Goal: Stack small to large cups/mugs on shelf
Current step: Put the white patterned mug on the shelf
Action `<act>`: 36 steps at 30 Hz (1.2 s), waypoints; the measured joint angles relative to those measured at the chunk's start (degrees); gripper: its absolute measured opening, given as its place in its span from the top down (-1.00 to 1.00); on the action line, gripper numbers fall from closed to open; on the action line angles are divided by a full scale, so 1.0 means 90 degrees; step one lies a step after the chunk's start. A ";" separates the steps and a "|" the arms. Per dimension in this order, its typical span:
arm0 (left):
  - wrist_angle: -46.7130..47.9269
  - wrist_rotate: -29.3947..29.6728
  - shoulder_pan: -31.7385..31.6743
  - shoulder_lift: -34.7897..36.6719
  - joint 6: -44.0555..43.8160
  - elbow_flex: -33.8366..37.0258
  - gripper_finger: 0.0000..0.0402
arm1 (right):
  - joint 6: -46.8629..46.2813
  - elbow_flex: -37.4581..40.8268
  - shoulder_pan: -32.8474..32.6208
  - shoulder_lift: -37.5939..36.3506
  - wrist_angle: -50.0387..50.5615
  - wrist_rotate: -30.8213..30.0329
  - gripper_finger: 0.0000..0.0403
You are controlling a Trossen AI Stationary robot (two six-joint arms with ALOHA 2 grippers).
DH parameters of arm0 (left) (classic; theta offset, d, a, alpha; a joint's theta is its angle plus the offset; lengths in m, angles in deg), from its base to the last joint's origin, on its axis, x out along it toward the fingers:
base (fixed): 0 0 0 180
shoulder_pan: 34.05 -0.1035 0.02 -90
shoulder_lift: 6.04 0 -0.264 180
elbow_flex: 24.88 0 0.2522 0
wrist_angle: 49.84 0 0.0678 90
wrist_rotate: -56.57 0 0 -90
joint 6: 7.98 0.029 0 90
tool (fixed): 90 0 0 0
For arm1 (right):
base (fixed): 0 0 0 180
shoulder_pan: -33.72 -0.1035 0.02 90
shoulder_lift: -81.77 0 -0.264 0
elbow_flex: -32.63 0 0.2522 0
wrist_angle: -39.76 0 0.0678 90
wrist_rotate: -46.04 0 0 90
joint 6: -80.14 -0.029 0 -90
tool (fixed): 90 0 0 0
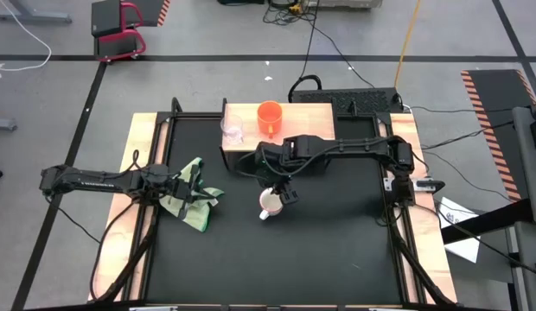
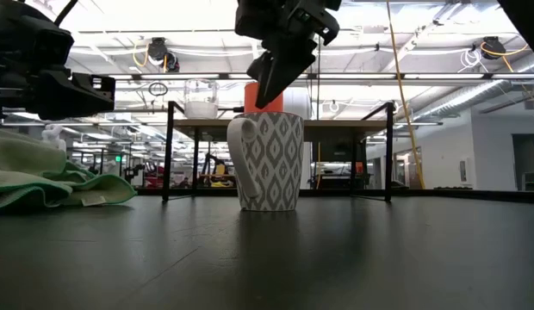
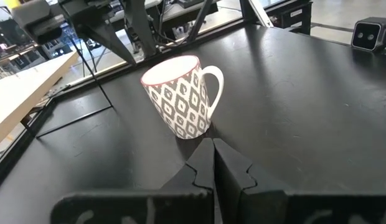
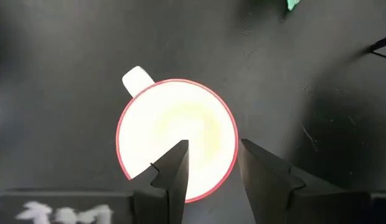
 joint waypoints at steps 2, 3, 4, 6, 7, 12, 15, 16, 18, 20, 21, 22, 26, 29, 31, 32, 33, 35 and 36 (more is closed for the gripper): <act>0.0011 0.0000 0.0002 -0.0001 0.0004 0.0000 0.99 | 0.0052 0.0000 0.0004 -0.0002 0.0061 0.0001 0.34; 0.0011 0.0000 0.0002 0.0000 0.0003 0.0000 0.98 | 0.0070 0.0000 0.0015 -0.0002 0.0098 0.0001 0.34; 0.0011 0.0000 0.0002 0.0000 -0.0001 0.0000 0.97 | 0.0078 0.0000 0.0022 -0.0002 0.0109 0.0001 0.34; 0.0008 0.0000 0.0002 0.0000 -0.0001 0.0000 0.97 | 0.0063 0.0000 0.0033 -0.0002 0.0086 0.0001 0.34; 0.0008 0.0000 0.0000 0.0000 -0.0001 0.0000 0.98 | 0.0051 0.0000 0.0036 -0.0002 0.0089 0.0003 0.34; 0.0008 0.0000 0.0000 0.0000 -0.0005 0.0000 0.97 | -0.0119 0.0190 0.0053 -0.0004 0.0080 0.0001 0.34; 0.0006 0.0000 0.0001 0.0000 -0.0001 0.0000 0.99 | -0.0154 0.0309 0.0090 -0.0004 0.0026 0.0003 0.34; 0.0007 0.0002 0.0001 0.0000 0.0002 0.0000 0.99 | -0.0160 0.0325 0.0100 -0.0004 0.0000 0.0002 0.34; 0.0006 0.0000 0.0001 0.0000 -0.0004 0.0000 0.98 | -0.0161 0.0333 0.0113 -0.0004 -0.0039 -0.0002 0.34; 0.0006 0.0000 0.0000 0.0000 -0.0006 0.0000 0.97 | -0.0162 0.0333 0.0111 -0.0004 -0.0070 -0.0001 0.34; 0.0004 0.0000 0.0002 0.0000 -0.0006 0.0000 0.98 | -0.0160 0.0333 0.0106 -0.0004 -0.0072 0.0003 0.34; 0.0004 0.0002 0.0002 0.0000 -0.0008 0.0000 0.99 | -0.0158 0.0333 0.0106 -0.0004 -0.0063 0.0001 0.34; 0.0004 0.0002 0.0000 0.0000 -0.0010 0.0000 0.97 | -0.0158 0.0334 0.0104 -0.0004 -0.0067 0.0011 0.34; 0.0000 0.0002 0.0002 0.0000 -0.0014 0.0000 0.96 | -0.0184 0.0355 0.0106 -0.0004 -0.0089 0.0015 0.34; 0.0001 0.0000 0.0000 0.0000 -0.0020 0.0000 0.96 | -0.0187 0.0453 0.0104 -0.0009 -0.0201 0.0020 0.34; -0.0001 0.0000 0.0000 0.0000 -0.0024 0.0000 0.95 | -0.0209 0.0511 0.0104 -0.0009 -0.0252 0.0020 0.34; -0.0001 0.0000 0.0001 0.0000 -0.0035 0.0000 0.95 | -0.0233 0.0555 0.0104 -0.0009 -0.0264 0.0014 0.34; -0.0001 0.0000 0.0000 0.0000 -0.0049 0.0000 0.95 | -0.0243 0.0615 0.0104 -0.0009 -0.0268 0.0020 0.34; -0.0001 0.0002 0.0000 0.0000 -0.0049 0.0000 0.95 | -0.0245 0.0639 0.0104 -0.0009 -0.0269 0.0023 0.34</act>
